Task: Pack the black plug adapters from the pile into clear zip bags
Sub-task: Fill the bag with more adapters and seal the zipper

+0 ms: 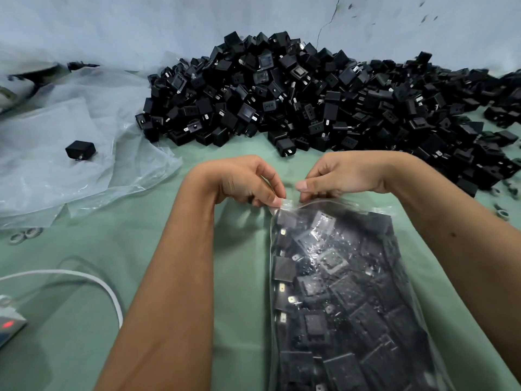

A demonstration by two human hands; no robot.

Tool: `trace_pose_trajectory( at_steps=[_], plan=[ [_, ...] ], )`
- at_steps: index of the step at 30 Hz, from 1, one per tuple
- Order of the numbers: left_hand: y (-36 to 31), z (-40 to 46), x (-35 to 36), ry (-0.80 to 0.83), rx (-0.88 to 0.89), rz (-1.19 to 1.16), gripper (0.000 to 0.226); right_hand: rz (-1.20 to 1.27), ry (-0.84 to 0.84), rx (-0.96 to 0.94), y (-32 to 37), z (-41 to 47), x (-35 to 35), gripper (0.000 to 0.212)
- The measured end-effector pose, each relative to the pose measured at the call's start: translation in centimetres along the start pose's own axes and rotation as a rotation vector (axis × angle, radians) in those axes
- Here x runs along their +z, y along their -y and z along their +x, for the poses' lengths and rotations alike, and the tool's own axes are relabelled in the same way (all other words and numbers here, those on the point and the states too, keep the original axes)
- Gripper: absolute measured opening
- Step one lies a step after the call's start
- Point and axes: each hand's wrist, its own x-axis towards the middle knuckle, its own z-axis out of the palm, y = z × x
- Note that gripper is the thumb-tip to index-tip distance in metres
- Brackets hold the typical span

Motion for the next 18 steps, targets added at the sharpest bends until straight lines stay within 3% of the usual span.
trace_pose_trajectory(
  at_steps=[4, 7, 13, 18],
  plan=[
    [-0.9, 0.8, 0.8, -0.003, 0.013, 0.122, 0.014, 0.008, -0.016, -0.016, -1.6, -1.6, -0.3, 0.045],
    [-0.7, 1.0, 1.1, 0.004, 0.067, 0.049, 0.015, 0.074, -0.051, -0.049, -2.5, -2.9, 0.4, 0.035],
    [-1.4, 0.8, 0.7, 0.026, 0.003, 0.118, 0.012, 0.261, -0.161, -0.048, -3.7, -3.5, 1.4, 0.023],
    [-2.0, 1.4, 1.6, 0.033, 0.049, 0.13, 0.01, 0.2, -0.181, -0.037, -3.6, -3.8, 1.6, 0.022]
  ],
)
